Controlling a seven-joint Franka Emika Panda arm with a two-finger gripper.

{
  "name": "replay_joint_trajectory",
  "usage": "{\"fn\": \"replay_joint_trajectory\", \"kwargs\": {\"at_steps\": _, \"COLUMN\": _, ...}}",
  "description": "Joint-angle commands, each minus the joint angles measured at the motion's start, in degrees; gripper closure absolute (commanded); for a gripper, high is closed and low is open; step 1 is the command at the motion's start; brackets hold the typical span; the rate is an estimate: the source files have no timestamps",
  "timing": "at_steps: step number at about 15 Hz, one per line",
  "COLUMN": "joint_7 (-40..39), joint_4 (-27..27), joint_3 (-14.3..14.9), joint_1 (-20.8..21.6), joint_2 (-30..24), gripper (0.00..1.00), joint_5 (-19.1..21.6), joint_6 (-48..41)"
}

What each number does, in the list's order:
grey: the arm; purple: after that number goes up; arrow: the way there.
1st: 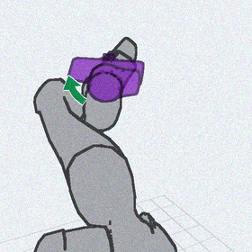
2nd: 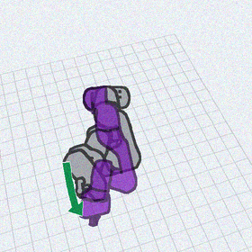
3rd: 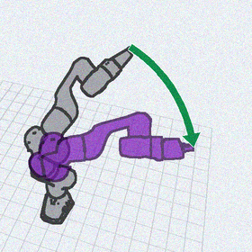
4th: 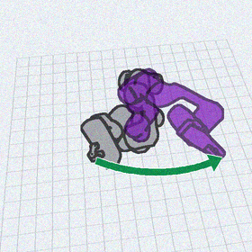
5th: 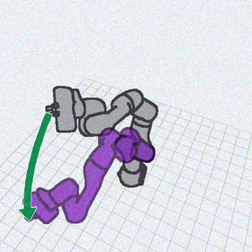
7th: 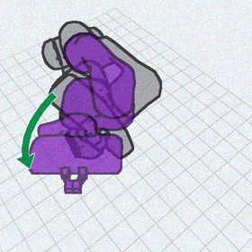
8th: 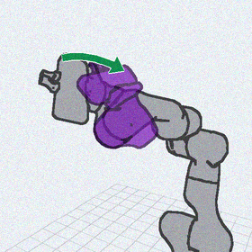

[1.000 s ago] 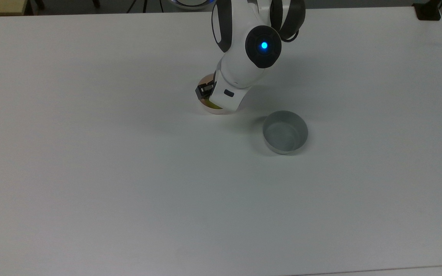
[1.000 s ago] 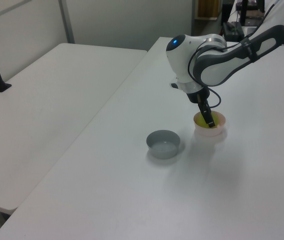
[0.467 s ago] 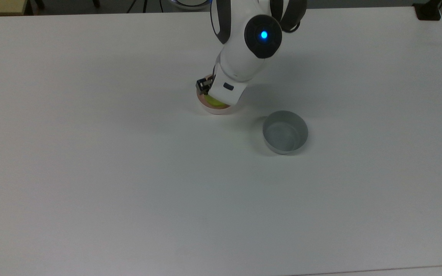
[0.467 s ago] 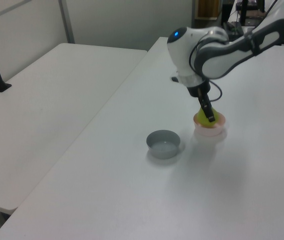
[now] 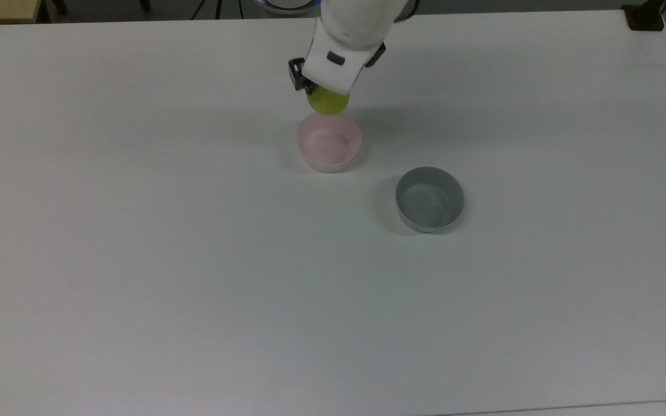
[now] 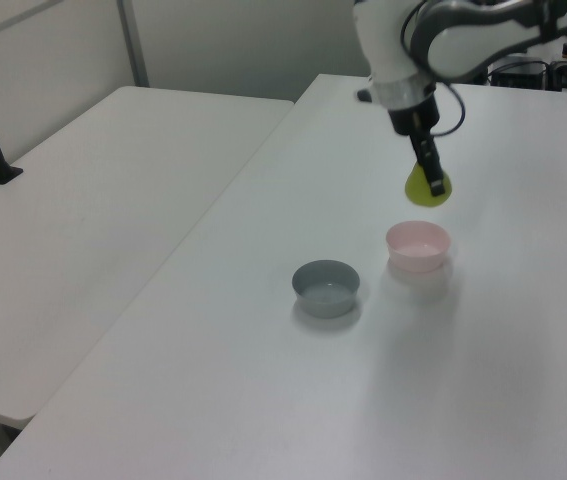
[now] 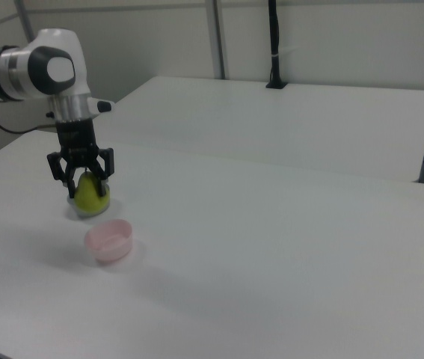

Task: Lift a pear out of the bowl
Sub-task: 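Lift the pear out of the pink bowl and carry it aside, then lower the pear onto the table beside the pink bowl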

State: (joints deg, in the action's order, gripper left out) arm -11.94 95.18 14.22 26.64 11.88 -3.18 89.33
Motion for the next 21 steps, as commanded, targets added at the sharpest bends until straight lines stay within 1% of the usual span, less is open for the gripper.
{"fn": "replay_joint_trajectory", "kwargs": {"at_steps": 1, "joint_7": -1.7, "joint_4": -2.0, "joint_3": 0.2, "joint_1": -2.5, "joint_2": -1.6, "gripper": 0.70, "joint_5": 1.2, "joint_6": -3.5}}
{"fn": "replay_joint_trajectory", "kwargs": {"at_steps": 4, "joint_7": -2.9, "joint_4": -3.5, "joint_3": -0.3, "joint_1": -9.5, "joint_2": -1.1, "gripper": 0.70, "joint_5": 0.8, "joint_6": -2.9}}
{"fn": "replay_joint_trajectory", "kwargs": {"at_steps": 7, "joint_7": -7.7, "joint_4": -3.6, "joint_3": -0.7, "joint_1": -16.8, "joint_2": -0.8, "gripper": 0.70, "joint_5": 0.3, "joint_6": -2.4}}
{"fn": "replay_joint_trajectory", "kwargs": {"at_steps": 10, "joint_7": -10.5, "joint_4": -4.9, "joint_3": -0.8, "joint_1": -20.8, "joint_2": -0.2, "gripper": 0.70, "joint_5": -0.1, "joint_6": -0.9}}
{"fn": "replay_joint_trajectory", "kwargs": {"at_steps": 12, "joint_7": -11.0, "joint_4": -4.9, "joint_3": -0.8, "joint_1": -21.5, "joint_2": 1.6, "gripper": 0.70, "joint_5": -0.4, "joint_6": 0.3}}
{"fn": "replay_joint_trajectory", "kwargs": {"at_steps": 16, "joint_7": -10.0, "joint_4": -4.5, "joint_3": -0.8, "joint_1": -20.7, "joint_2": 7.2, "gripper": 0.70, "joint_5": -1.0, "joint_6": 5.6}}
{"fn": "replay_joint_trajectory", "kwargs": {"at_steps": 20, "joint_7": -9.4, "joint_4": -3.2, "joint_3": -0.8, "joint_1": -20.6, "joint_2": 10.8, "gripper": 0.69, "joint_5": -1.7, "joint_6": 9.3}}
{"fn": "replay_joint_trajectory", "kwargs": {"at_steps": 21, "joint_7": -9.4, "joint_4": -3.2, "joint_3": -0.7, "joint_1": -20.6, "joint_2": 12.7, "gripper": 0.69, "joint_5": -1.7, "joint_6": 10.6}}
